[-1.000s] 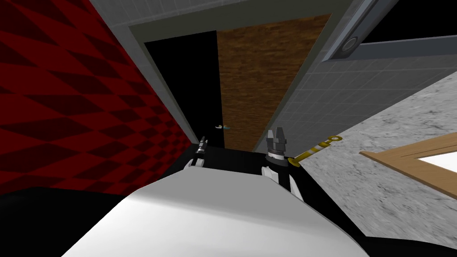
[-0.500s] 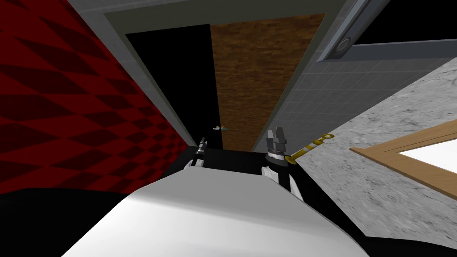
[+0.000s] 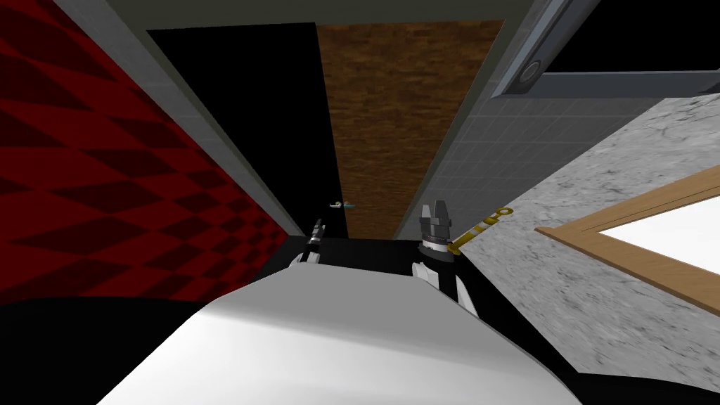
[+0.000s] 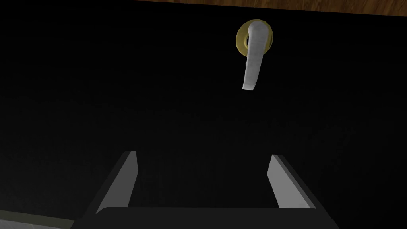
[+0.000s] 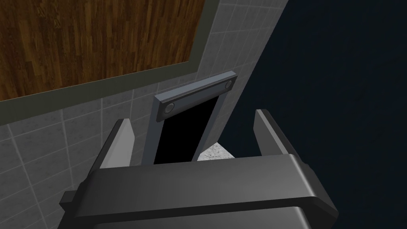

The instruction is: Pull the door open

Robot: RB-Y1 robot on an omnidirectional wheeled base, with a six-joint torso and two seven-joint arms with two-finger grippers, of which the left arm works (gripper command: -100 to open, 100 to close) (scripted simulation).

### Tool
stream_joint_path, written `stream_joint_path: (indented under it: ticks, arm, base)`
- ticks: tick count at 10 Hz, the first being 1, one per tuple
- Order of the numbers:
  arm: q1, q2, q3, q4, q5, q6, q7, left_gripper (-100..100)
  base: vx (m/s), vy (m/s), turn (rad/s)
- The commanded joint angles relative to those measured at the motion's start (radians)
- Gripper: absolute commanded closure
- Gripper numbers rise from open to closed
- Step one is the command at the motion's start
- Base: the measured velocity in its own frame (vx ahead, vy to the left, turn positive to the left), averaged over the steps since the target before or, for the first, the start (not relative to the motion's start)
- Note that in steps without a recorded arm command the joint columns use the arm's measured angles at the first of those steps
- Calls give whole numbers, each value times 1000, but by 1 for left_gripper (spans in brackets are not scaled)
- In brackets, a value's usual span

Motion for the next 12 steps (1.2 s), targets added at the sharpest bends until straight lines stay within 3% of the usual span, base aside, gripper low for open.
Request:
stream_joint_path:
  ticks: [1,7,8,12]
  arm:
    - [-15,9,0,50,9,-12,5,-100]
    - [-72,33,1,223,37,-58,18,-100]
    - [-72,33,1,225,37,-58,18,-100]
    - [-101,45,1,312,51,-82,24,-100]
  base:
    - [87,23,-117]
    - [94,22,-108]
    - [62,18,-42]
    - [59,15,-79]
